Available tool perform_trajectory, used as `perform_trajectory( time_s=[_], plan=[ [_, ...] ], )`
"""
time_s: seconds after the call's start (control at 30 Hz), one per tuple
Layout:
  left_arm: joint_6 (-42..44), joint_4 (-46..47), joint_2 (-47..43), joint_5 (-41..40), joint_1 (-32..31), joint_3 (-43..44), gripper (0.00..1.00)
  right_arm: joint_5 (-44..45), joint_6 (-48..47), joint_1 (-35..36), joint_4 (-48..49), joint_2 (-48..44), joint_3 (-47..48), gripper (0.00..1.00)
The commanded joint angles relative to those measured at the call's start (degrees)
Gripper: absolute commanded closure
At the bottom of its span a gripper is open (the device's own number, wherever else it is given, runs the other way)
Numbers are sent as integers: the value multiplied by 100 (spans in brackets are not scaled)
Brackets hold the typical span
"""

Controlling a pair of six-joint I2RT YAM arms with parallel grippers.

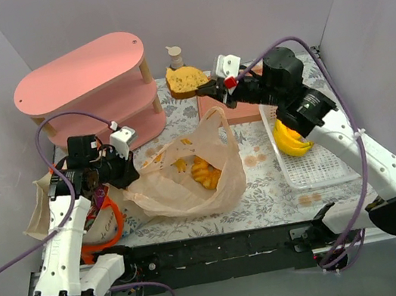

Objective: Untie the knot of the grocery bags and take out the mixed food

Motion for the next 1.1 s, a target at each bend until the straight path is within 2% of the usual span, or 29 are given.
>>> perform_trajectory(
  time_s=[0.0,0.2,0.33,0.7,0.93,1.07],
  plan=[
    [239,-37,86,-283,19,311,100,43,503,-540,539,575,157,99],
    [309,-11,200,-326,19,399,100,334,310,-1340,671,1594,552,99],
    [475,85,314,-326,19,285,100,-192,-506,-1700,322,2576,1209,99],
    [1345,165,359,-317,19,-611,100,597,-2037,-1903,-972,5021,3390,99],
    [1460,121,718,-721,19,-779,100,440,-2897,-2044,-936,5559,3383,99],
    [1416,148,1148,-1214,19,-341,100,553,-3066,-2043,-639,5585,3172,99]
  ],
)
